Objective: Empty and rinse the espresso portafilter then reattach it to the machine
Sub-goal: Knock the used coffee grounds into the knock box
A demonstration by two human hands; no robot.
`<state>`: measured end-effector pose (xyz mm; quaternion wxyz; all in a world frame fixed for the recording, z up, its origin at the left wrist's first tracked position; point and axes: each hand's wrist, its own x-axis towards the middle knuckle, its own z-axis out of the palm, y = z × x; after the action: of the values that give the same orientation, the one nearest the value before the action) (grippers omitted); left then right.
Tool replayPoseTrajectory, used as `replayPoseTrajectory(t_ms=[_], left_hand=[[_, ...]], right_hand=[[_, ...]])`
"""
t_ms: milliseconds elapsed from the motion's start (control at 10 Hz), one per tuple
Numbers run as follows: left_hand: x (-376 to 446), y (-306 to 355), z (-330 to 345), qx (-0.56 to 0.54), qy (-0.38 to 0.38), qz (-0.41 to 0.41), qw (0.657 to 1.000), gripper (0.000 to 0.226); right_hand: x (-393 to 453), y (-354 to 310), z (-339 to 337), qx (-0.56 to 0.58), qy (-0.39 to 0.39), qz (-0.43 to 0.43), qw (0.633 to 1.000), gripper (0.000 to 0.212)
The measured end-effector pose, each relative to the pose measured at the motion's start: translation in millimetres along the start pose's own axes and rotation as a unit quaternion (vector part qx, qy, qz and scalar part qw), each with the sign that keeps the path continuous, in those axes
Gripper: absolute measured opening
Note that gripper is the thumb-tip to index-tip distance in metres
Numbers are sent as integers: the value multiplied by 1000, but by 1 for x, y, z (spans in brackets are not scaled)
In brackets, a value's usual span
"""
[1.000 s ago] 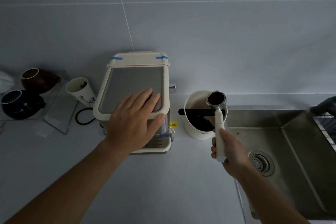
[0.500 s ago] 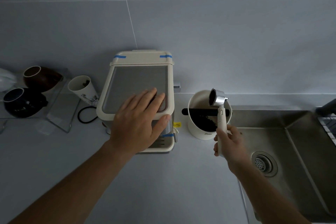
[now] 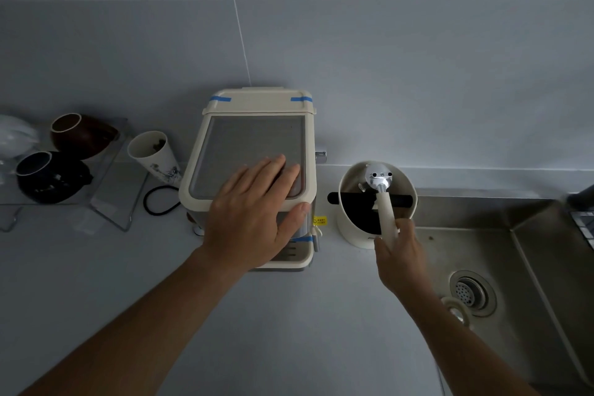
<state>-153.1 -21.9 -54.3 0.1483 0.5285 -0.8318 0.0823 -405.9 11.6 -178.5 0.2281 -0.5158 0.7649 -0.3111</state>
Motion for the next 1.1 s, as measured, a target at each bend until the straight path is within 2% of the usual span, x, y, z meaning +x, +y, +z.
replayPoseTrajectory(t_ms=[400,600,1100], left_hand=[[-1,-1,3,1,17,5,1000,58],[0,0,3,5,15,4,1000,58],[0,0,2,4,18,5,1000,58]], right_hand=[[4,-3,4,1,-5,8,1000,13],[4,-1,2,13,23,-4,1000,28],[0,0,-1,29,33,-20,999,23]])
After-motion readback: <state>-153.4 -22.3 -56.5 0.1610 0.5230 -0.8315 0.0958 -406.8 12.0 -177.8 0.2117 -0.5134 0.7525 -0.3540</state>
